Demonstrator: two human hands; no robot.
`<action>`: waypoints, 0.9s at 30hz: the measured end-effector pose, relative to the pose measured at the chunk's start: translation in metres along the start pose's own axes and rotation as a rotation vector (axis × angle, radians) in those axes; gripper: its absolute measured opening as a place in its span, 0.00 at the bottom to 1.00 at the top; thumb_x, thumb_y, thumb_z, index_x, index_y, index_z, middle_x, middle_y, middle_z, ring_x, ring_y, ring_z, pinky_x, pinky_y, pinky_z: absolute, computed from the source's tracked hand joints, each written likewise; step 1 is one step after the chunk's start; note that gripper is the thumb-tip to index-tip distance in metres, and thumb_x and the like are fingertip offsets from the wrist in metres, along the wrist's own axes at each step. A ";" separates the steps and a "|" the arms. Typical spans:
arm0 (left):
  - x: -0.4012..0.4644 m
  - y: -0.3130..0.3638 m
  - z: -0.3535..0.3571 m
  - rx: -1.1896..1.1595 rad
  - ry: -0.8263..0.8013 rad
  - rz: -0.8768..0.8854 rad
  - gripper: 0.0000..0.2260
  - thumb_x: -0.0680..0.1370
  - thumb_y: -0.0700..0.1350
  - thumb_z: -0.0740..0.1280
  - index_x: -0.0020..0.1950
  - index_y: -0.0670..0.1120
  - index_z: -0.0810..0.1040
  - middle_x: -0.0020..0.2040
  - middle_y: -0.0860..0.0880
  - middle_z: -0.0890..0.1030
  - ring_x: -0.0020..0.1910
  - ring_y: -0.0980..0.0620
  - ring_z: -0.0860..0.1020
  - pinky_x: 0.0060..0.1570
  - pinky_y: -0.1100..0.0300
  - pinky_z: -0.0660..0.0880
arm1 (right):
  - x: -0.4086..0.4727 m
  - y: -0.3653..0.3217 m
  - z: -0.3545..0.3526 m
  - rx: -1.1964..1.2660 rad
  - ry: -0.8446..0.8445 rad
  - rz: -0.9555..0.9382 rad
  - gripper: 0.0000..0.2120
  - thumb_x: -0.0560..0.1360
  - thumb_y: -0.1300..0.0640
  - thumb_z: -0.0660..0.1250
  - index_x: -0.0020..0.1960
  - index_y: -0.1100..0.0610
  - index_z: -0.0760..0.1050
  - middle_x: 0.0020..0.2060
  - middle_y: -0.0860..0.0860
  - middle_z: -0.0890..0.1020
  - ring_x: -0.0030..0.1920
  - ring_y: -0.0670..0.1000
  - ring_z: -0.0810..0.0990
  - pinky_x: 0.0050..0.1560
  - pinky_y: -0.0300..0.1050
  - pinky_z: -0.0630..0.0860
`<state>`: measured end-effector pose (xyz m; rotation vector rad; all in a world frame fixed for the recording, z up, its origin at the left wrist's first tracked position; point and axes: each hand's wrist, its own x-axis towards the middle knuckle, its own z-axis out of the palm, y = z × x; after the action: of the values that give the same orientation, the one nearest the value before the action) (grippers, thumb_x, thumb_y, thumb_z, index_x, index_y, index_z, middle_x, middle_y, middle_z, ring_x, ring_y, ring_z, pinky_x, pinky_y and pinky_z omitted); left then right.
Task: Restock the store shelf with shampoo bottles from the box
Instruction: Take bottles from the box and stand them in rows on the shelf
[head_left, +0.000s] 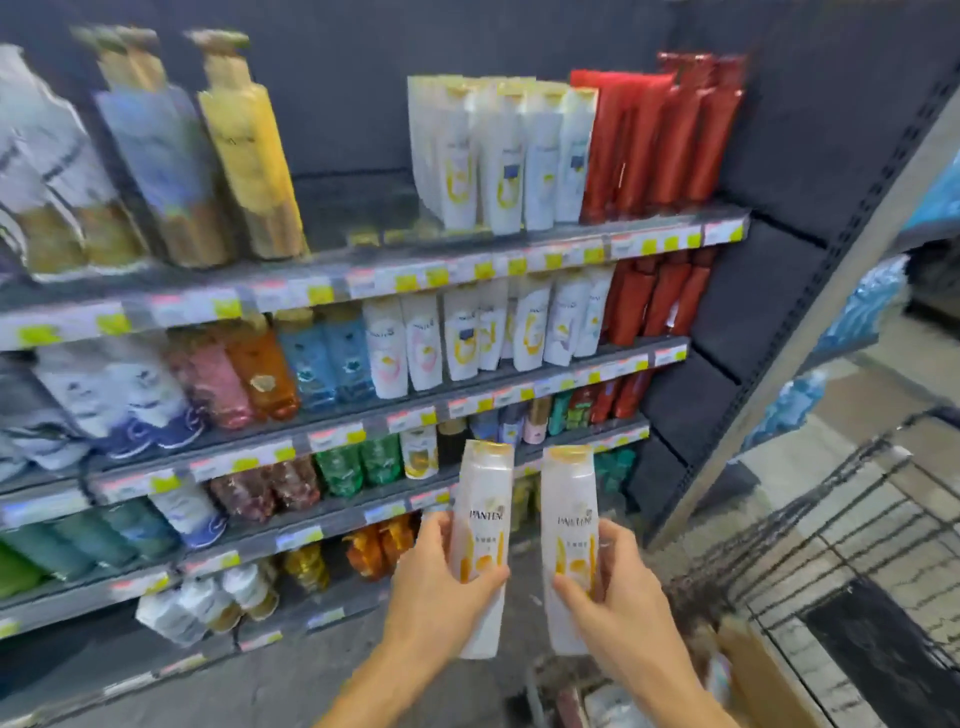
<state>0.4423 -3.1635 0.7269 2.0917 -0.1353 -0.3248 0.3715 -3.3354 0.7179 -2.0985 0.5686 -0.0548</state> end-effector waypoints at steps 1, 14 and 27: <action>0.003 0.003 -0.020 -0.002 0.025 0.013 0.20 0.69 0.52 0.76 0.54 0.52 0.69 0.51 0.57 0.79 0.48 0.57 0.79 0.44 0.60 0.76 | 0.003 -0.019 0.007 0.006 -0.010 -0.032 0.24 0.73 0.51 0.72 0.63 0.42 0.63 0.51 0.38 0.79 0.51 0.39 0.79 0.47 0.39 0.74; 0.067 0.070 -0.161 -0.033 0.250 0.162 0.19 0.69 0.50 0.77 0.53 0.54 0.70 0.48 0.61 0.79 0.46 0.62 0.78 0.43 0.58 0.79 | 0.078 -0.188 0.029 0.131 -0.017 -0.361 0.21 0.75 0.56 0.70 0.62 0.45 0.64 0.49 0.38 0.79 0.46 0.30 0.77 0.39 0.27 0.73; 0.218 0.149 -0.180 -0.201 0.258 0.237 0.22 0.65 0.44 0.79 0.51 0.57 0.72 0.47 0.59 0.81 0.40 0.71 0.79 0.35 0.69 0.75 | 0.304 -0.266 -0.003 0.333 0.228 -0.493 0.25 0.74 0.58 0.71 0.66 0.47 0.65 0.51 0.41 0.79 0.52 0.40 0.79 0.51 0.35 0.76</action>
<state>0.7074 -3.1413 0.9038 1.8758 -0.1867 0.0728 0.7416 -3.3417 0.8802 -1.8670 0.1444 -0.6335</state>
